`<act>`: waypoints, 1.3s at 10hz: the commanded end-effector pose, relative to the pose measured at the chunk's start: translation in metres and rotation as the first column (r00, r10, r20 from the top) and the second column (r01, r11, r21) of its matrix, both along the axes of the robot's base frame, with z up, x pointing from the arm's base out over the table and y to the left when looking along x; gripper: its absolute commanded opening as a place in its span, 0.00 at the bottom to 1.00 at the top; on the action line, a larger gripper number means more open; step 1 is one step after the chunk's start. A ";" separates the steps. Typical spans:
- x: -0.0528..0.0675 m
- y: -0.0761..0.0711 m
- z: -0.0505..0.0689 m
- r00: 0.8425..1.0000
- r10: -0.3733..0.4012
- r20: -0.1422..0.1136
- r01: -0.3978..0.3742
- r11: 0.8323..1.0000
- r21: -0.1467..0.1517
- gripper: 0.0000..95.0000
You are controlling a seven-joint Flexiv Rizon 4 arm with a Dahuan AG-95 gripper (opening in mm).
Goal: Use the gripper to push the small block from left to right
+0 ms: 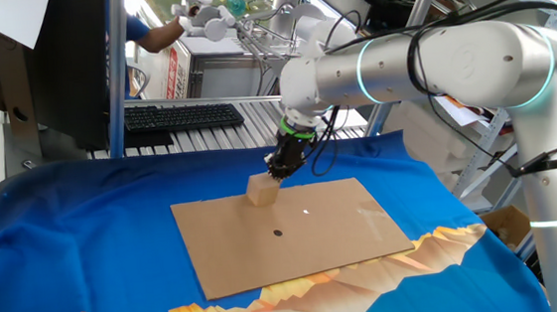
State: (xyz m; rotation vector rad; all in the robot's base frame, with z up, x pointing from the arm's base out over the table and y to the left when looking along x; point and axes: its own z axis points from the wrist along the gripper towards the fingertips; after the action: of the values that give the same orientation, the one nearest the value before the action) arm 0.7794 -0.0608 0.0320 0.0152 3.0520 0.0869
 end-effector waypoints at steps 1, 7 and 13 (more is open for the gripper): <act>-0.003 0.010 0.003 1.000 -0.017 -0.010 0.017 1.000 -0.005 0.00; -0.019 0.045 0.014 0.994 -0.099 -0.040 0.098 0.995 -0.029 0.00; -0.026 0.052 0.017 0.990 -0.131 -0.051 0.130 0.991 -0.024 0.00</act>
State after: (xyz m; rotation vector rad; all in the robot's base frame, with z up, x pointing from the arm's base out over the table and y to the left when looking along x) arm 0.7524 -0.0078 0.0487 0.2168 3.0947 0.0503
